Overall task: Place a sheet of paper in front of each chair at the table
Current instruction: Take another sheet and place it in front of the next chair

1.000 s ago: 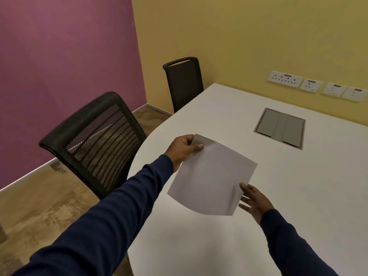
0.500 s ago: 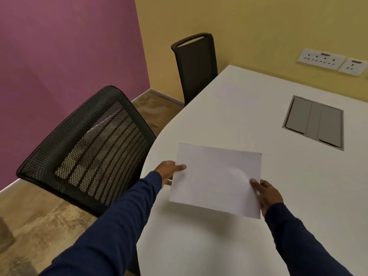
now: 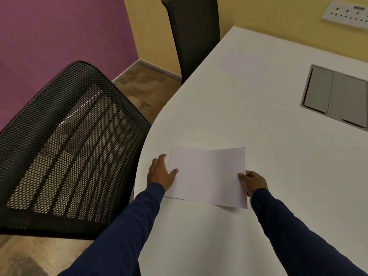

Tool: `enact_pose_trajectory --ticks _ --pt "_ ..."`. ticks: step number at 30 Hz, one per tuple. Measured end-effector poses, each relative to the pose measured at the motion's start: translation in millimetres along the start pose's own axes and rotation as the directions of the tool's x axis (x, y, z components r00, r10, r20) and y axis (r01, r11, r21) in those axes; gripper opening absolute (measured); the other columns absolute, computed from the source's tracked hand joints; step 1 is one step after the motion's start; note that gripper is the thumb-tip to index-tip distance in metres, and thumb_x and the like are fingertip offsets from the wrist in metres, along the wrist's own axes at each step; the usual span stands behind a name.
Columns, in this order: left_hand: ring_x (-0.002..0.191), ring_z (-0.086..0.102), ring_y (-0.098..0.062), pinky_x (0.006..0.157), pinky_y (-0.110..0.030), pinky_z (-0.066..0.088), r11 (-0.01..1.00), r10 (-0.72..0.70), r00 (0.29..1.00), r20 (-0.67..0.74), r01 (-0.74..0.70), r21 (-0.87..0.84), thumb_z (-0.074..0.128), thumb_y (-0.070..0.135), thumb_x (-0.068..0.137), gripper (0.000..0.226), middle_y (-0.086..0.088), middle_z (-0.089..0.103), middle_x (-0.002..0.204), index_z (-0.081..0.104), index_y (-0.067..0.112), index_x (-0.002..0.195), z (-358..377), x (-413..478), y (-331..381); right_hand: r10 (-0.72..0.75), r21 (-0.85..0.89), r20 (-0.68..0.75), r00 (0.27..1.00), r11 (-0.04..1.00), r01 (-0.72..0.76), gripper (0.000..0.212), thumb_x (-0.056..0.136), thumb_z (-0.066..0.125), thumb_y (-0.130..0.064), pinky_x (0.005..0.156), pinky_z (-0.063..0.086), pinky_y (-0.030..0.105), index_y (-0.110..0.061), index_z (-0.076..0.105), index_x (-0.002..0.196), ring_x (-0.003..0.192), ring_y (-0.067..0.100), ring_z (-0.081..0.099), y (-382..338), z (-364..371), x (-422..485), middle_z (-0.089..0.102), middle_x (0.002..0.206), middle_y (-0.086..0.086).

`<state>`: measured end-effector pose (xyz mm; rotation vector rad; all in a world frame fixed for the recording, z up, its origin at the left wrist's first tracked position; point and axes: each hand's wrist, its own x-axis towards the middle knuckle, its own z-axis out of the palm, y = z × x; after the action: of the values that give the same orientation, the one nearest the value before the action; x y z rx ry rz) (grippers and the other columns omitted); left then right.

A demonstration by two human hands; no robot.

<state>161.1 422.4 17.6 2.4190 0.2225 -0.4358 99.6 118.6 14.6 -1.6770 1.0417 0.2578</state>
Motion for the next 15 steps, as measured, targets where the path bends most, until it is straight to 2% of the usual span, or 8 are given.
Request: enact_pose_trajectory --ticks 2,3,5,7,9,11,13,15 --pt "0.142 0.026 -0.026 0.115 -0.043 0.026 0.947 0.143 0.986 0.082 -0.161 0.277 0.062 0.062 0.084 0.091 -0.005 0.022 0.157 0.016 0.030 0.156 8 -1 -10 0.004 -0.026 -0.013 1.000 1.000 -0.004 0.005 0.089 0.064 -0.025 0.097 0.053 0.052 -0.023 0.067 0.085 0.101 0.034 0.066 1 6 5 0.072 0.101 0.006" --pt "0.148 0.012 -0.028 0.119 -0.045 0.016 0.904 0.172 0.972 0.163 -0.221 0.366 0.059 0.069 0.081 0.099 -0.003 0.006 0.164 0.007 0.034 0.158 12 -1 -15 0.007 -0.031 -0.016 1.000 1.000 -0.008 0.005 0.089 0.064 -0.025 0.097 0.053 0.052 -0.024 0.067 0.085 0.100 0.034 0.066 1 9 8 0.072 0.101 0.006" --pt "0.152 -0.011 -0.029 0.122 -0.053 -0.001 0.833 0.162 0.944 0.288 -0.287 0.473 0.053 0.077 0.078 0.108 -0.001 -0.020 0.164 -0.009 0.037 0.157 22 2 -26 0.017 -0.048 -0.019 1.000 0.999 -0.018 0.005 0.089 0.064 -0.026 0.097 0.053 0.051 -0.022 0.068 0.089 0.101 0.033 0.066 1 15 13 0.071 0.104 0.006" --pt "0.150 -0.021 -0.031 0.119 -0.059 -0.005 0.802 0.128 0.933 0.337 -0.297 0.518 0.051 0.079 0.079 0.109 -0.001 -0.031 0.161 -0.015 0.037 0.155 29 4 -33 0.011 -0.078 -0.041 0.999 0.997 -0.014 0.017 0.091 0.064 -0.029 0.098 0.052 0.047 -0.020 0.068 0.104 0.101 0.031 0.064 -1 21 18 0.071 0.111 0.005" --pt "0.149 -0.024 -0.032 0.117 -0.064 -0.005 0.805 0.110 0.937 0.331 -0.279 0.523 0.049 0.079 0.079 0.108 0.000 -0.036 0.159 -0.017 0.038 0.154 35 6 -37 -0.039 -0.130 -0.099 0.994 0.991 0.026 0.034 0.092 0.063 -0.037 0.092 0.047 0.035 -0.022 0.061 0.122 0.098 0.024 0.060 -3 25 18 0.068 0.121 0.004" --pt "0.148 -0.026 -0.032 0.115 -0.068 -0.005 0.808 0.103 0.944 0.315 -0.263 0.527 0.045 0.081 0.079 0.107 0.001 -0.039 0.157 -0.020 0.039 0.153 39 7 -38 -0.196 -0.232 -0.136 0.971 0.959 0.162 0.053 0.092 0.062 -0.045 0.092 0.043 0.033 -0.025 0.047 0.139 0.108 0.024 0.058 -1 30 14 0.061 0.136 0.002" --pt "0.147 -0.028 -0.034 0.114 -0.070 -0.005 0.803 0.100 0.949 0.299 -0.254 0.539 0.041 0.084 0.079 0.106 0.002 -0.041 0.156 -0.023 0.040 0.152 43 7 -38 -0.431 -0.467 -0.046 0.901 0.807 0.362 0.072 0.091 0.062 -0.050 0.107 0.040 0.038 -0.023 0.034 0.151 0.135 0.026 0.046 7 37 9 0.042 0.155 0.002" --pt "0.147 -0.028 -0.035 0.113 -0.071 -0.004 0.796 0.095 0.953 0.287 -0.246 0.553 0.037 0.085 0.078 0.106 0.002 -0.042 0.155 -0.025 0.040 0.151 46 9 -37 -0.503 -0.701 0.165 0.848 0.545 0.460 0.086 0.089 0.056 -0.061 0.118 0.029 0.042 -0.025 0.019 0.157 0.149 0.026 0.025 18 45 6 0.017 0.166 0.003"
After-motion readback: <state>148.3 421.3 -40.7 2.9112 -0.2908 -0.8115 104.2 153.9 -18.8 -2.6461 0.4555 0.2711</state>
